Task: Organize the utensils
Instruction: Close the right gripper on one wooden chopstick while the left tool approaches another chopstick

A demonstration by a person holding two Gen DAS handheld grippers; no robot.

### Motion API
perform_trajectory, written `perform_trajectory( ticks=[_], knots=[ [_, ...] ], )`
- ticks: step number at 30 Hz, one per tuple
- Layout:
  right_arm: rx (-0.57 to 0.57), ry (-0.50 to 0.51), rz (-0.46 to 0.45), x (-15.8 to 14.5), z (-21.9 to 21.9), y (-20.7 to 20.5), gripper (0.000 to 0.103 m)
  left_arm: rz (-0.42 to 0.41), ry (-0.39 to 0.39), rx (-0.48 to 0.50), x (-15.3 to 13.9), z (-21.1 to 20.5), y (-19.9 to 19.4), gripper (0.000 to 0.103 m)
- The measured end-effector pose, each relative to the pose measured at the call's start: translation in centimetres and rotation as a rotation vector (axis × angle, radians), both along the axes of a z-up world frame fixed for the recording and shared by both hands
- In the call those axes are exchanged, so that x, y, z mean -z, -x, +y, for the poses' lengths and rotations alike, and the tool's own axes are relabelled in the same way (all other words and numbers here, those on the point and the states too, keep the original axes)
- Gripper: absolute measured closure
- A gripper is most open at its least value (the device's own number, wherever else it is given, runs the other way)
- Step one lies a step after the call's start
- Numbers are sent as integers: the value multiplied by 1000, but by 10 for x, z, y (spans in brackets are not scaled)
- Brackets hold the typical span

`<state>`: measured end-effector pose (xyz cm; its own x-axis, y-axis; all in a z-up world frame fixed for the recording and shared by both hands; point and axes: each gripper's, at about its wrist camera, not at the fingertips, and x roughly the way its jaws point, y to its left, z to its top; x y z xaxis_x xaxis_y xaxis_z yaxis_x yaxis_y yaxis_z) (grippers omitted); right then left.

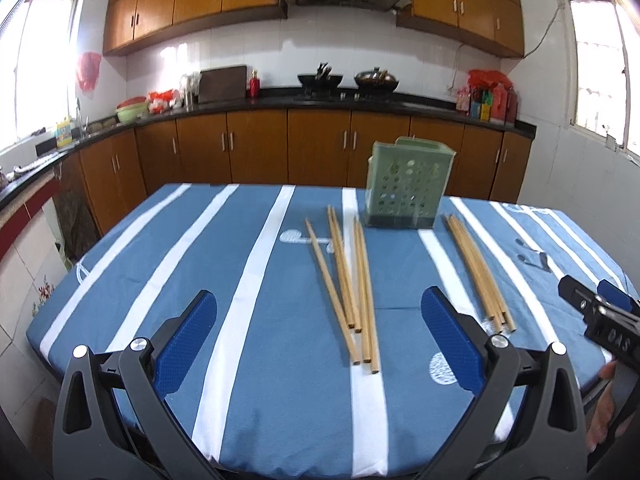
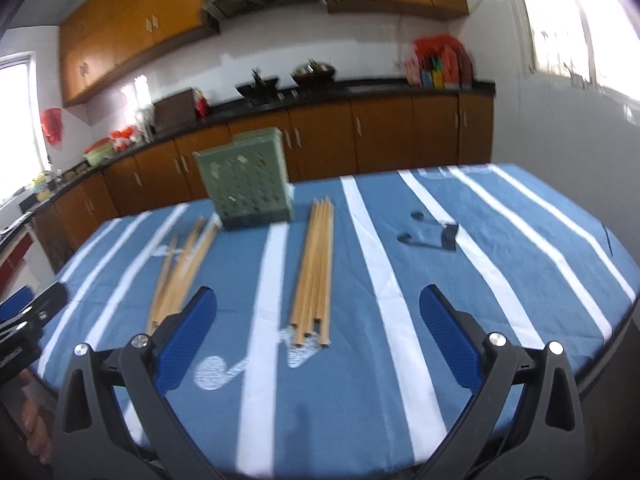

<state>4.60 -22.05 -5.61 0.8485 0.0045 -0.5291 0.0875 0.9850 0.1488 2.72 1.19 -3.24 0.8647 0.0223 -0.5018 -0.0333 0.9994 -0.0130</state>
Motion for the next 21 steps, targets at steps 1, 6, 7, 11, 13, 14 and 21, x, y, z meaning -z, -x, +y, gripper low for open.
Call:
perform_trajectory(
  ticks=[1, 6, 7, 11, 13, 14, 21],
  knots=[
    [3, -5, 23, 3, -3, -8, 14, 16, 1, -9, 3, 3, -4, 2],
    [-1, -13, 164, 25, -12, -57, 48, 93, 25, -47, 14, 21, -25, 2],
    [-7, -20, 193, 31, -12, -69, 57, 106, 32, -53, 16, 24, -29, 2],
    [-40, -84, 290, 50, -19, -105, 80, 156, 66, -69, 25, 37, -42, 8],
    [-52, -106, 322, 58, -18, -117, 85, 181, 78, -75, 29, 41, -45, 14],
    [-57, -118, 340, 62, -17, -123, 86, 197, 90, -77, 32, 44, -46, 18],
    [-86, -100, 355, 67, -8, -137, 89, 255, 146, -70, 43, 54, -55, 30]
  ],
)
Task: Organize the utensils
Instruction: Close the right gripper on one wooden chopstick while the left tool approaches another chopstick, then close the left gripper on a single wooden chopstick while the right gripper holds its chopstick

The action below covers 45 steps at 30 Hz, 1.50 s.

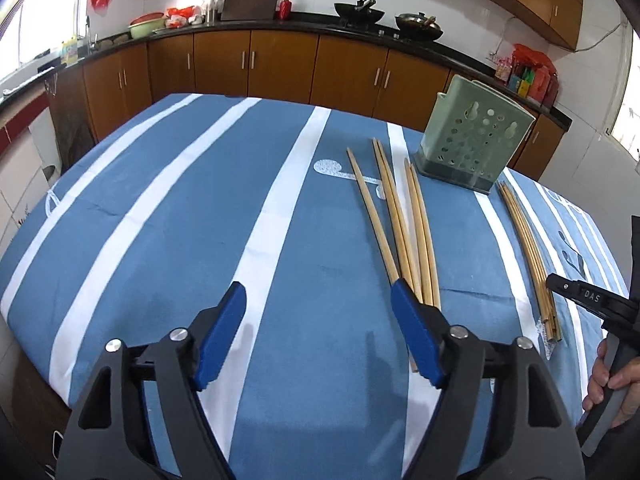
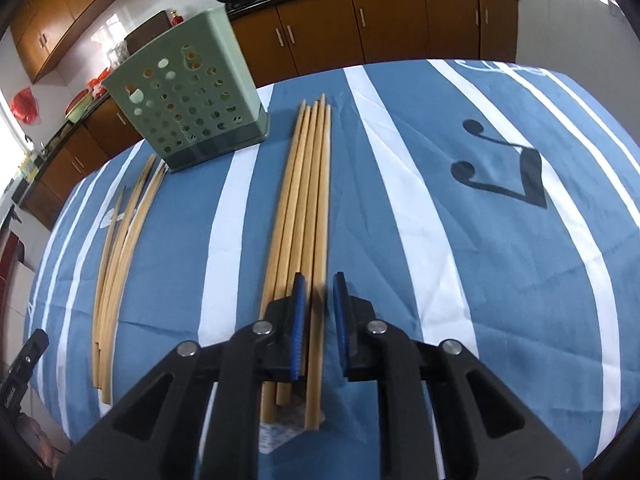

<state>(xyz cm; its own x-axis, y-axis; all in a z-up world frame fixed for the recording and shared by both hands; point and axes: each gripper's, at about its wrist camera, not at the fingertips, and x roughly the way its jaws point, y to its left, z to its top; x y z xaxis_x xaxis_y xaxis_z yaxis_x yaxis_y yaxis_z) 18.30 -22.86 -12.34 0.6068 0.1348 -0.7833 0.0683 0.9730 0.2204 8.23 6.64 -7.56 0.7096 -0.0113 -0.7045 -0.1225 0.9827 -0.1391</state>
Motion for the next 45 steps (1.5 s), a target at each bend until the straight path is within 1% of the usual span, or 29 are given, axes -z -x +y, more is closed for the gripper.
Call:
perform_trajectory(
  ticks=[2, 8, 12, 14, 15, 18, 19, 20, 22, 23, 25, 26, 27, 32, 35, 37, 39, 41, 45],
  knots=[
    [-5, 10, -1, -1, 1, -1, 89, 4, 4, 14, 0, -2, -3, 33],
    [12, -15, -7, -2, -9, 0, 92, 1, 1, 45, -2, -8, -14, 33],
    [30, 4, -2, -1, -12, -3, 92, 9, 2, 51, -1, -11, -18, 33],
    [45, 39, 8, 0, -14, -6, 96, 14, 3, 50, 0, -12, -21, 33],
    [47, 54, 8, 0, -14, -6, 96, 19, 4, 50, 1, -11, -21, 33],
    [49, 32, 2, 1, -15, -6, 92, 27, 9, 51, 4, -12, -22, 33],
    [44, 45, 1, 1, -13, -5, 93, 30, 12, 54, 4, -12, -23, 33],
    [44, 74, 1, 1, -12, -6, 96, 32, 15, 58, 5, -12, -24, 33],
    [74, 71, -4, 1, -15, -8, 95, 37, 19, 73, 5, -14, -26, 34],
    [85, 60, -6, 2, -17, -7, 95, 39, 18, 83, 5, -16, -28, 37],
    [91, 46, -10, 2, -19, -7, 95, 47, 12, 114, 5, -22, -34, 39],
    [84, 61, -14, 2, -17, -7, 95, 51, 7, 121, 6, -24, -37, 44],
    [79, 70, -16, 2, -16, -7, 95, 64, 1, 135, 8, -28, -42, 46],
    [70, 67, -21, 2, -16, -6, 95, 125, 9, 168, 19, -34, -61, 70],
    [66, 74, -22, 2, -16, -6, 95, 145, 22, 175, 23, -36, -69, 77],
    [64, 76, -21, 2, -16, -5, 95, 148, 9, 180, 24, -38, -70, 83],
    [62, 74, -17, 2, -15, -5, 95, 148, -7, 176, 24, -39, -70, 87],
    [58, 71, -15, 2, -15, -4, 95, 147, -20, 170, 25, -39, -71, 94],
    [50, 79, -19, 2, -13, -5, 95, 145, -22, 161, 25, -33, -79, 95]
  ],
)
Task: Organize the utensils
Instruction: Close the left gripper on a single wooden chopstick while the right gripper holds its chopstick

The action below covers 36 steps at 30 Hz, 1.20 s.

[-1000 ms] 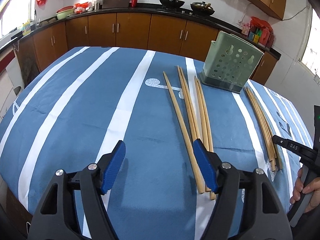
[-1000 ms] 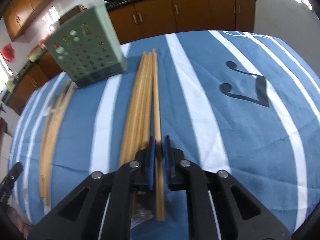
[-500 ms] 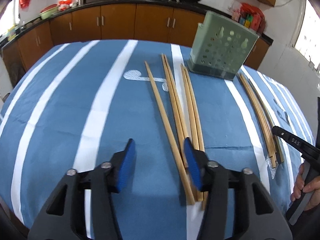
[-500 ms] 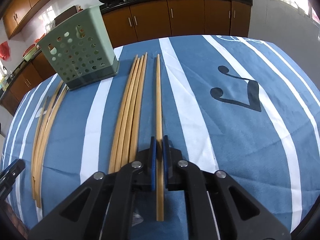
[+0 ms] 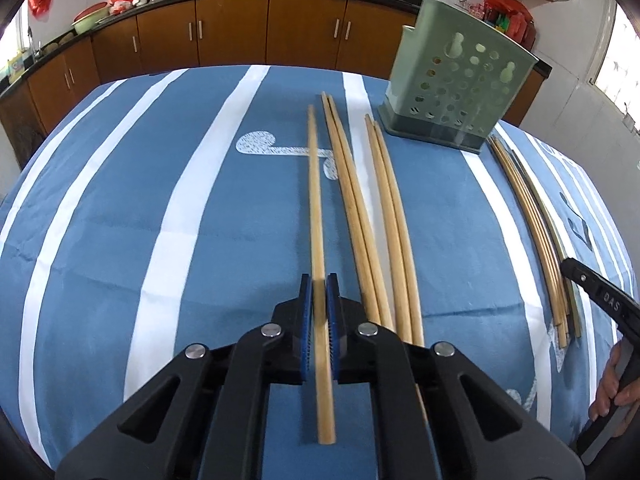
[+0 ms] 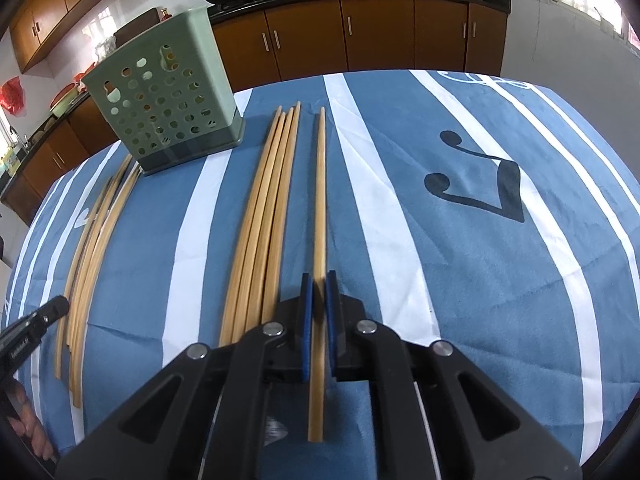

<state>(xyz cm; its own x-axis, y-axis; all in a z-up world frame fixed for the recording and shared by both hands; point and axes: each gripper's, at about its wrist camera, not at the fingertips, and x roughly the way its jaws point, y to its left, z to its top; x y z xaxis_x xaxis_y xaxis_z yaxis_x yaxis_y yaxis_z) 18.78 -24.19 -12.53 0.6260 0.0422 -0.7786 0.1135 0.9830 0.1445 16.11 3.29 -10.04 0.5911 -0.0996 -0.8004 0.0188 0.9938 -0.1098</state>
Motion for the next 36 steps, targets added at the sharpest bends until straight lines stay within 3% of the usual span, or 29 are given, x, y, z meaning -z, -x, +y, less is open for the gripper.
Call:
perform_trajectory(
  ticks=[6, 11, 13, 16, 21, 23, 31, 36],
  knots=[
    [-7, 11, -10, 0, -1, -12, 95, -22, -41, -21, 0, 7, -23, 95],
    [21, -10, -21, 0, -11, -27, 95, -32, 6, -18, 0, 19, -35, 95],
    [18, -22, -16, 0, -13, -26, 94, -31, 54, -8, -1, 25, -30, 95],
    [11, -49, -18, -1, -14, -20, 92, -52, 66, -2, -5, 29, -18, 95],
    [-6, -45, -23, -3, -10, -6, 88, -37, 39, 21, -1, 22, -7, 94],
    [-10, -38, -23, -3, -9, -2, 81, -35, 27, 22, 2, 21, -3, 93],
    [-28, -27, -17, 0, -7, 8, 80, -44, 4, 17, 2, 21, 7, 93],
    [-37, -6, -27, 1, -4, 15, 80, -63, -5, 36, 3, 17, 17, 81]
  ],
)
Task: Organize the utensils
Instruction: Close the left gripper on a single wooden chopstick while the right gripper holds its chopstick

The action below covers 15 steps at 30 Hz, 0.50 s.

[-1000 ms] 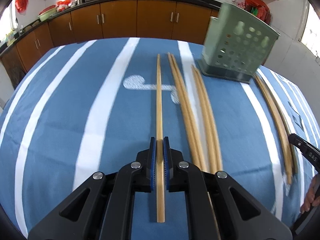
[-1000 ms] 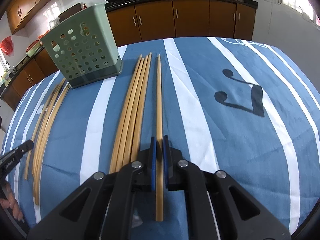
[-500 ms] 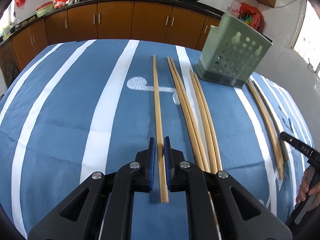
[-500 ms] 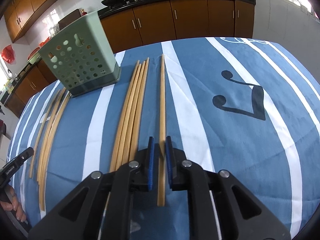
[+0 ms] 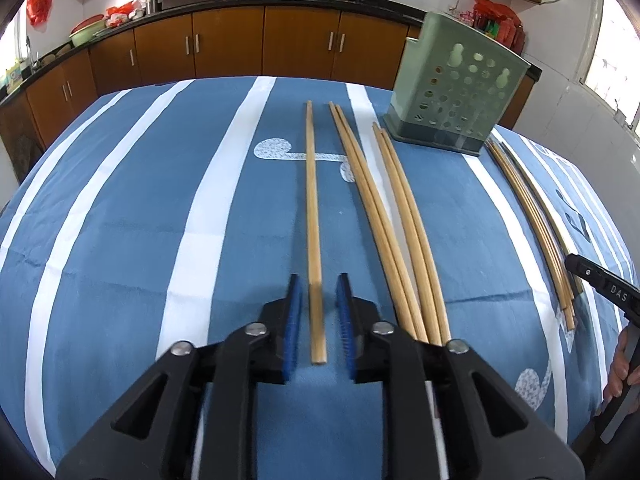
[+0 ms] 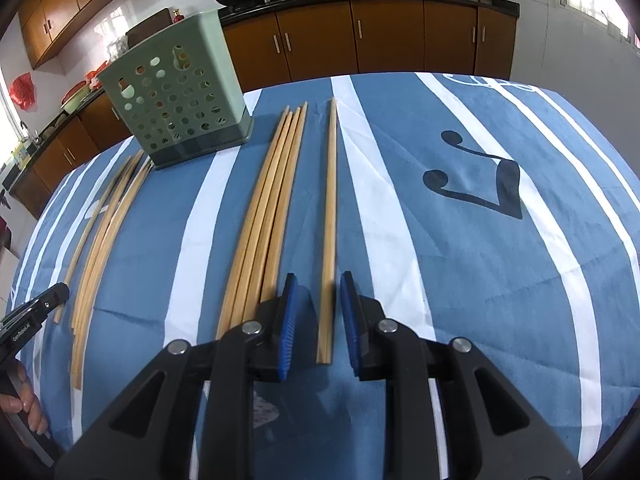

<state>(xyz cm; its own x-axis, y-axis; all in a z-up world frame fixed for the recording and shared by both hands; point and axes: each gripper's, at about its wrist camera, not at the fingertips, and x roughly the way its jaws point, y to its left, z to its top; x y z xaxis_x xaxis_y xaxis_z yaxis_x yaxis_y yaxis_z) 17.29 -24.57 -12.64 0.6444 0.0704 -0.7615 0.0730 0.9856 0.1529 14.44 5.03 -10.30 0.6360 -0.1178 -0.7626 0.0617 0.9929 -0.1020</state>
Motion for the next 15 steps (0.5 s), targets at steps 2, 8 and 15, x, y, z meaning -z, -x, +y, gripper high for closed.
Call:
perform_trajectory(
  ticks=[2, 8, 15],
  knots=[
    [1, 0, -7, 0, 0, 2, 81, -7, -14, 0, 1, -2, 2, 81],
    [17, -15, -13, 2, -9, 6, 95, -13, -11, -15, 1, -1, 7, 89],
    [16, -25, -25, -3, -9, 10, 96, 4, 14, -31, 0, 5, 10, 96]
  ],
)
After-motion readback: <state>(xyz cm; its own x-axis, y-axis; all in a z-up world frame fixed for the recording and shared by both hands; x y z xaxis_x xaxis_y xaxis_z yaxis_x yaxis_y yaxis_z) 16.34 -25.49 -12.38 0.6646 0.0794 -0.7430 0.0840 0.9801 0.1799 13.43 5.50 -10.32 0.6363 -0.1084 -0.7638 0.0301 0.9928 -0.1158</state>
